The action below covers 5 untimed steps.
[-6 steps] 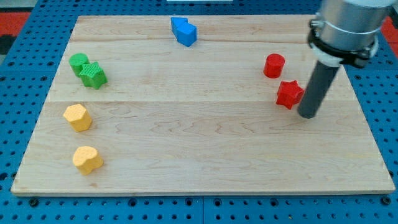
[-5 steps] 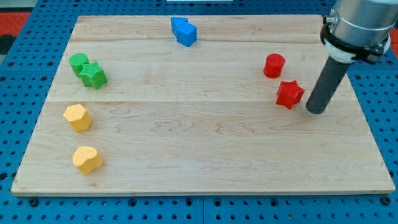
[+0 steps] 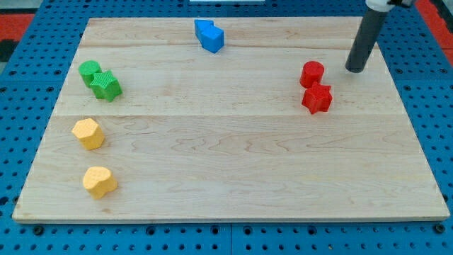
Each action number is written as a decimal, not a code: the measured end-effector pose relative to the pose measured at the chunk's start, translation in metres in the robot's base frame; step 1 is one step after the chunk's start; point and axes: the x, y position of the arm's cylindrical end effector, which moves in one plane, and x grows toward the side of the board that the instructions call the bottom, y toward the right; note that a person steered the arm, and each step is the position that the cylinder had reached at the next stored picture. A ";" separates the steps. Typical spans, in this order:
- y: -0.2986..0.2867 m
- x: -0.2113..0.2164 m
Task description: Move the red circle into the red star
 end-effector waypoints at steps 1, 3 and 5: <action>-0.020 0.000; -0.059 -0.005; -0.064 0.015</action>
